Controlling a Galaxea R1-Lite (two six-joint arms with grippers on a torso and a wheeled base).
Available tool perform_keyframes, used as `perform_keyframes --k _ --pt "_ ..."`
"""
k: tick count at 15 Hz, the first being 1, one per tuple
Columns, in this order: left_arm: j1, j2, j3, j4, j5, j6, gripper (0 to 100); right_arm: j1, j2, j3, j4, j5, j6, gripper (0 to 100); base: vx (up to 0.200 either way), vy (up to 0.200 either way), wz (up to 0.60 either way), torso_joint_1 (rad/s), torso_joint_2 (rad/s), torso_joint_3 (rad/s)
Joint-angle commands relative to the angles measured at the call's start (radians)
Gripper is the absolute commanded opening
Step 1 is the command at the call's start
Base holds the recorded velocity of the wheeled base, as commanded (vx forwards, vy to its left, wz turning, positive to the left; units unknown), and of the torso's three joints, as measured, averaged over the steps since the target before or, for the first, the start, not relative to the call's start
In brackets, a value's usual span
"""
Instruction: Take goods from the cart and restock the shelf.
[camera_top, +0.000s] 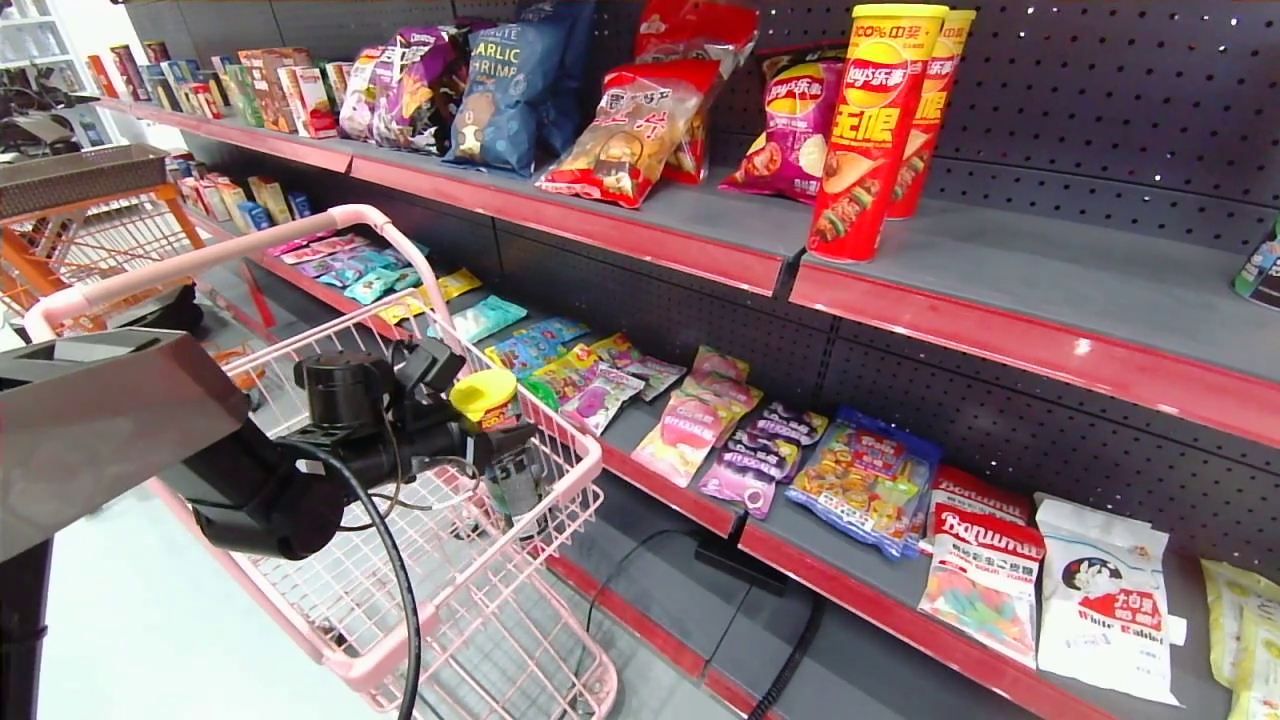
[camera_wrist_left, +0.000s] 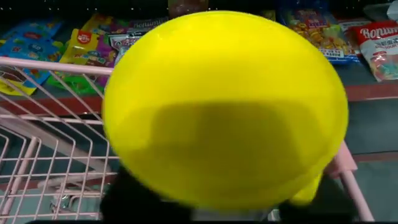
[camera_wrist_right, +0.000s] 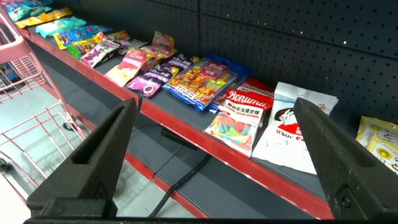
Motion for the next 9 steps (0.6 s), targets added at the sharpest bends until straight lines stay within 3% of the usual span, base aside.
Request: perform_keyframes --k 1,6,9 --pt "0.005 -0.027 0.025 -0.003 0.0 -0.001 0 0.0 0.0 0.0 0.0 -0.001 0.0 100 0.0 0.0 0.0 0.0 0.0 0.0" --pt "0.089 -0.284 0.177 0.006 0.028 -0.012 0 0.0 0.0 0.0 0.0 0.001 0.0 100 0.0 0.0 0.0 0.0 0.0 0.0" --pt "0.158 -0.55 0.326 0.061 0.049 -0.045 0 0.0 0.001 0.0 0.0 0.001 0.0 100 0.0 0.0 0.0 0.0 0.0 0.0"
